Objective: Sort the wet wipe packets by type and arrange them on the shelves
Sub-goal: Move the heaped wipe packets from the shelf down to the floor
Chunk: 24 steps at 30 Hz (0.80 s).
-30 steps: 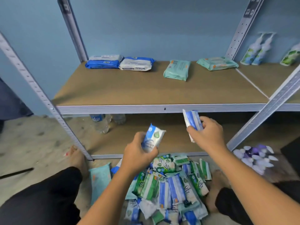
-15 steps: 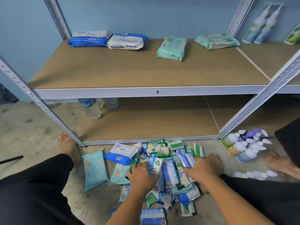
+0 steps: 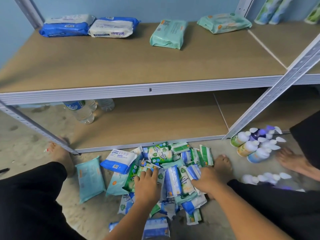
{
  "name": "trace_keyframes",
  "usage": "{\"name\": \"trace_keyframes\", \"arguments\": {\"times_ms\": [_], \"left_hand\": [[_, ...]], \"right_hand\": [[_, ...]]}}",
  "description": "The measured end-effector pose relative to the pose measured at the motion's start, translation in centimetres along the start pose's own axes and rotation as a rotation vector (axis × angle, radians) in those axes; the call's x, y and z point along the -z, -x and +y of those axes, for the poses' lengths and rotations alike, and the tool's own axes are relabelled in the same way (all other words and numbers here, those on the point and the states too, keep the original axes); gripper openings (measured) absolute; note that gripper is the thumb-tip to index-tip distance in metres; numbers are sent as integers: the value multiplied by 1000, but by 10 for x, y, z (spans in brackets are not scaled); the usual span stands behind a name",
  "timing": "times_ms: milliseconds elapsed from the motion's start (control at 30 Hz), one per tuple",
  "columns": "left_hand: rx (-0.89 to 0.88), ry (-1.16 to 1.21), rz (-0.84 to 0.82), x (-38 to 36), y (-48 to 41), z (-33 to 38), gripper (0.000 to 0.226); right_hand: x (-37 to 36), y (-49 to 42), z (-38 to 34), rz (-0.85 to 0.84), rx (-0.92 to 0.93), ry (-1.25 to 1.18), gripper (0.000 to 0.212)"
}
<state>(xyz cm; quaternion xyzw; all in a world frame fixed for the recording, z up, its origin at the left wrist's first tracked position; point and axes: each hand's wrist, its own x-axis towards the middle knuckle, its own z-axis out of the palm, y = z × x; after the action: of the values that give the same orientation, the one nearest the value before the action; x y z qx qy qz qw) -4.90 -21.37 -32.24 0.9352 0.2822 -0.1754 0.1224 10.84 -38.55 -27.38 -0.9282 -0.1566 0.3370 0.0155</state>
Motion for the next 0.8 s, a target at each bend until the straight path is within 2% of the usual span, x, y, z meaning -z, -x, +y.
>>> {"name": "trace_keyframes", "arguments": {"times_ms": [100,167,233,333,633,800], "left_hand": [[6,21,18,-2,1,-1,62],[-7,21,30,-3,1,-2,60],[-25,2,22,-2,2,-3,58],[-28,-9,16,0,4,-6,56],[-28,60,-33,7,8,-11,59],[5,156,27,18,15,-13,60]], "right_hand": [[-5,0,-8,0,40,-21,40],[-11,0,-13,3,72,-33,55],[-21,0,-16,-66,102,-39,72],[-32,3,-16,-166,101,33,77],[-26,6,-17,-141,135,-13,76],[-18,13,-27,-55,196,-88,68]]}}
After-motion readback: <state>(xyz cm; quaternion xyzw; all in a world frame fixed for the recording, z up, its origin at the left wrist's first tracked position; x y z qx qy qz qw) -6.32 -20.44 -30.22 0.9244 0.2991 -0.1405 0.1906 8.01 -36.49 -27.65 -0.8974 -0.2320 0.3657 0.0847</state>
